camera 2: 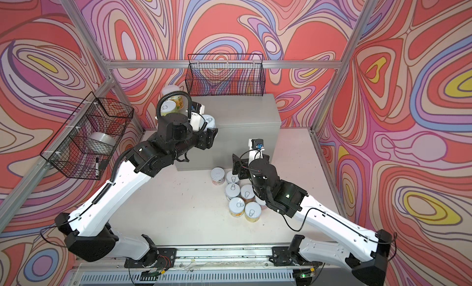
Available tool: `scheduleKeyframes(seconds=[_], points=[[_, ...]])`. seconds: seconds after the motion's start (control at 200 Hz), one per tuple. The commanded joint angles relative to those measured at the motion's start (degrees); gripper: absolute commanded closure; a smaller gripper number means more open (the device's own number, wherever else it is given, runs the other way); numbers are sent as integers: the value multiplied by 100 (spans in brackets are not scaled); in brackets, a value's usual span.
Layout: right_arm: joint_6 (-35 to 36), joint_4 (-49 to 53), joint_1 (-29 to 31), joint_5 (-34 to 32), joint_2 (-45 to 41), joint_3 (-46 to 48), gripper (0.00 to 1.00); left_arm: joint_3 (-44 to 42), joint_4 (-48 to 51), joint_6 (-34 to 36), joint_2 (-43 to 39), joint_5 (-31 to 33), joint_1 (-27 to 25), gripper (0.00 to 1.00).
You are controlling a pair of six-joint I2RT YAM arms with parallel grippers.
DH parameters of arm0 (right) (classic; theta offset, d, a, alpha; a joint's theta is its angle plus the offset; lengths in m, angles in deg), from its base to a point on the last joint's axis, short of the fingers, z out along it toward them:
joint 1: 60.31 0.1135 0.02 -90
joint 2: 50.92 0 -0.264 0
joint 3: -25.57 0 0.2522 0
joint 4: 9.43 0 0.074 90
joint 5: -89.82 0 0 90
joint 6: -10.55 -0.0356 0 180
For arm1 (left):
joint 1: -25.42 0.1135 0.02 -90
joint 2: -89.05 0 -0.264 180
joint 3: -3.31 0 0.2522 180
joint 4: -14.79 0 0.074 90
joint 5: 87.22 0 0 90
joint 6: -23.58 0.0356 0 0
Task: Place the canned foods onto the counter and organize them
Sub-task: 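Lift the teal can up toward the grey box top with the left gripper, then set the teal can on the box and open the left gripper while the right rises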
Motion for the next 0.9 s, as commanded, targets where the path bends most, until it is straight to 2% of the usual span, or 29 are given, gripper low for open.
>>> scheduleKeyframes(seconds=[0.0, 0.135, 0.27, 0.561, 0.896], points=[[167, 42, -43, -237, -37, -205, 7, 901, 95, 203, 419, 373, 204, 100], [206, -25, -53, -300, 64, -447, 7, 1888, 578, 306, 1148, 381, 482, 100], [258, -181, -73, -326, 164, -593, 7, 2298, 712, 198, 1588, 276, 721, 100], [441, -383, -138, -70, 701, -987, 7, 2341, 636, 20, 1903, 428, 1012, 100], [175, -281, -634, 814, 1198, -1247, 10, 2214, 603, -244, 2167, 600, 1270, 100]])
